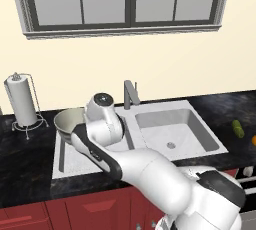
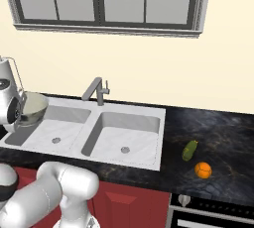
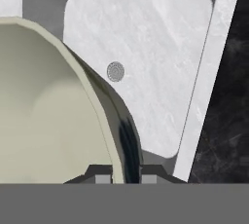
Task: Remove the cucumber and orange from the sink. Then move the bowl and cup from the counter to the sink for washing.
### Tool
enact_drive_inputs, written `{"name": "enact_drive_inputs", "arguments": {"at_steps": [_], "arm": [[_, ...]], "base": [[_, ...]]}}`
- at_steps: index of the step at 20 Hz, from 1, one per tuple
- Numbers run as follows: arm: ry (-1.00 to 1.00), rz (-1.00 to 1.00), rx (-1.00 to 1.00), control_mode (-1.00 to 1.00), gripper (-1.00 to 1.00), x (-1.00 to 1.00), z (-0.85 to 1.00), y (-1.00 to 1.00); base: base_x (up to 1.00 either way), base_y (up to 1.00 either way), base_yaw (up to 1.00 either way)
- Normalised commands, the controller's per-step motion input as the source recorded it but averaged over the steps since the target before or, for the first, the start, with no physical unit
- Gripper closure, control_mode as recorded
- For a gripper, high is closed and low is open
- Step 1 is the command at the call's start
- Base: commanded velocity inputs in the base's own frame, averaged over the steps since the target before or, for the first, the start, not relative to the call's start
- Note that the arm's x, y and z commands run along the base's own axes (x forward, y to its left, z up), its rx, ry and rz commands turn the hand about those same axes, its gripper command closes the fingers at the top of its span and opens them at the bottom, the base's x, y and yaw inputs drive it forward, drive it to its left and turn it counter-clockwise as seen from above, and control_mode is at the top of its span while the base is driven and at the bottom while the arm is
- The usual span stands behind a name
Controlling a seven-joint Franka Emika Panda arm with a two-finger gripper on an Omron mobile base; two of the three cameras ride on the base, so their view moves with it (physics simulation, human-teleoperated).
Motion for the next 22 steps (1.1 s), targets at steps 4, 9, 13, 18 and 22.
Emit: {"name": "enact_drive_inputs", "arguments": {"at_steps": [4, 9, 13, 18, 22], "arm": [[0.04, 0.00, 0.00, -1.00, 1.00, 0.08, -0.17, -0.27], [0.10, 0.01, 0.00, -1.00, 1.00, 0.16, -0.18, -0.22], [0.13, 0.08, 0.00, -1.00, 1.00, 0.20, -0.21, -0.18], [0.02, 0.11, -0.04, -1.00, 1.00, 0.14, -0.27, -0.10], [-0.01, 0.10, -0.05, -1.00, 1.00, 0.13, -0.28, -0.10]], "base": [[0.00, 0.00, 0.00], [0.00, 0.00, 0.00], [0.00, 0.00, 0.00], [0.00, 0.00, 0.00], [0.00, 0.00, 0.00]]}}
